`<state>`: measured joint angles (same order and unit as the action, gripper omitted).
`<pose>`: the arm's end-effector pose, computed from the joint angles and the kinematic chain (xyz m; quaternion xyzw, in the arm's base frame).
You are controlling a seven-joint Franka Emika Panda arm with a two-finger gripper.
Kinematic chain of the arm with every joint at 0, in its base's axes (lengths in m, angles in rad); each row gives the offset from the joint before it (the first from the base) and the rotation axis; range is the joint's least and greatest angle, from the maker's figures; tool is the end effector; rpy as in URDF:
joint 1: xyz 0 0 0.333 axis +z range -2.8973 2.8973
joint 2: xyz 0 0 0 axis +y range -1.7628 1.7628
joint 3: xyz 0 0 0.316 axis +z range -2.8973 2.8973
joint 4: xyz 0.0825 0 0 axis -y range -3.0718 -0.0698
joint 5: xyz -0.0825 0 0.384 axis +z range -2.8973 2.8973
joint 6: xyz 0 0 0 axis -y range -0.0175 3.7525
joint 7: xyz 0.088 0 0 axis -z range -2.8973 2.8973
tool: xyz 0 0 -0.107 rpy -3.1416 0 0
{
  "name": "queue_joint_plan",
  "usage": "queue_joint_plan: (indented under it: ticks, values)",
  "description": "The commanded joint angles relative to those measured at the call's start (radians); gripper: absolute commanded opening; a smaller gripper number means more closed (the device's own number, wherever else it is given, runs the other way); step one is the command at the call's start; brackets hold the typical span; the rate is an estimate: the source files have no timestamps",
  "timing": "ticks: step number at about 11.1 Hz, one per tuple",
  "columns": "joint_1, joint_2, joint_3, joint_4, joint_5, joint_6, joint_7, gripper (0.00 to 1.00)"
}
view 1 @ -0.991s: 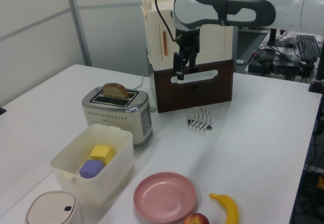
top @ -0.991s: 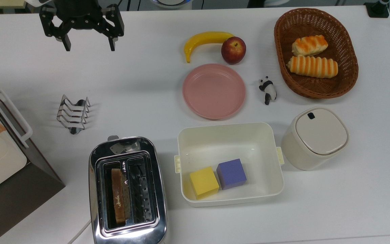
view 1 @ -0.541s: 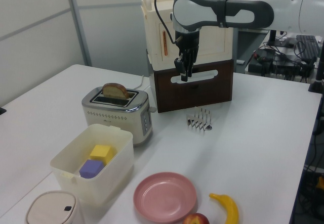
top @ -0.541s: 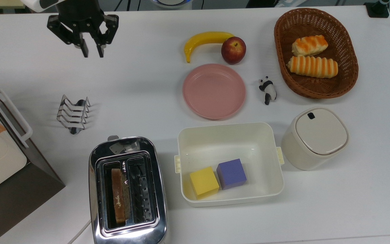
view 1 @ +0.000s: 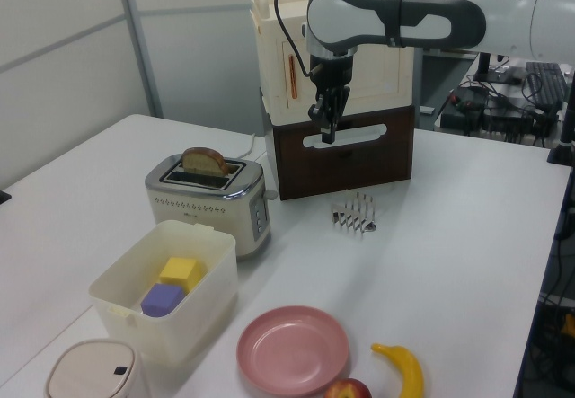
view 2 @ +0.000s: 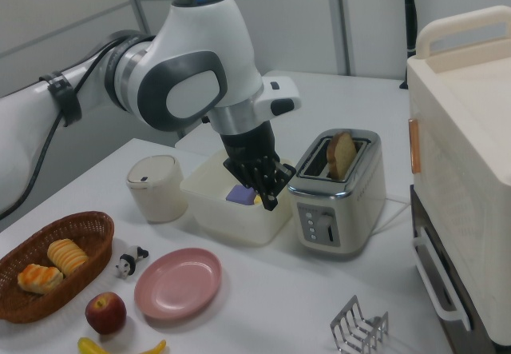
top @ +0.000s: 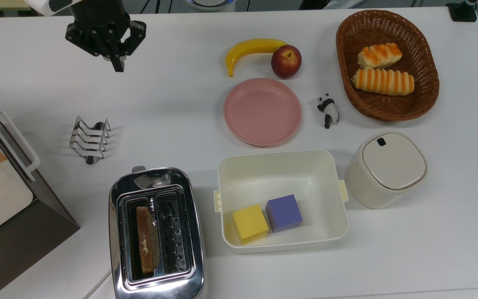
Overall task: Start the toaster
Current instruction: 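Move the gripper down toward the toaster's lever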
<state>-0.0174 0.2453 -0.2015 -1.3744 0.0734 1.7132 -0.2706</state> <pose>0.6303 -0.1167 0.5875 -0.9984 -0.0265 -0.0507 0.0001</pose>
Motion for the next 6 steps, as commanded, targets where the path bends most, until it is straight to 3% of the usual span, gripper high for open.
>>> queue_joint_plan:
  ticks: [1, 6]
  values:
    - [0.002, 0.029, -0.018, -0.014, 0.081, 0.165, -0.018, 0.0]
    - [0.01, 0.132, -0.007, -0.015, 0.129, 0.359, -0.019, 0.0]
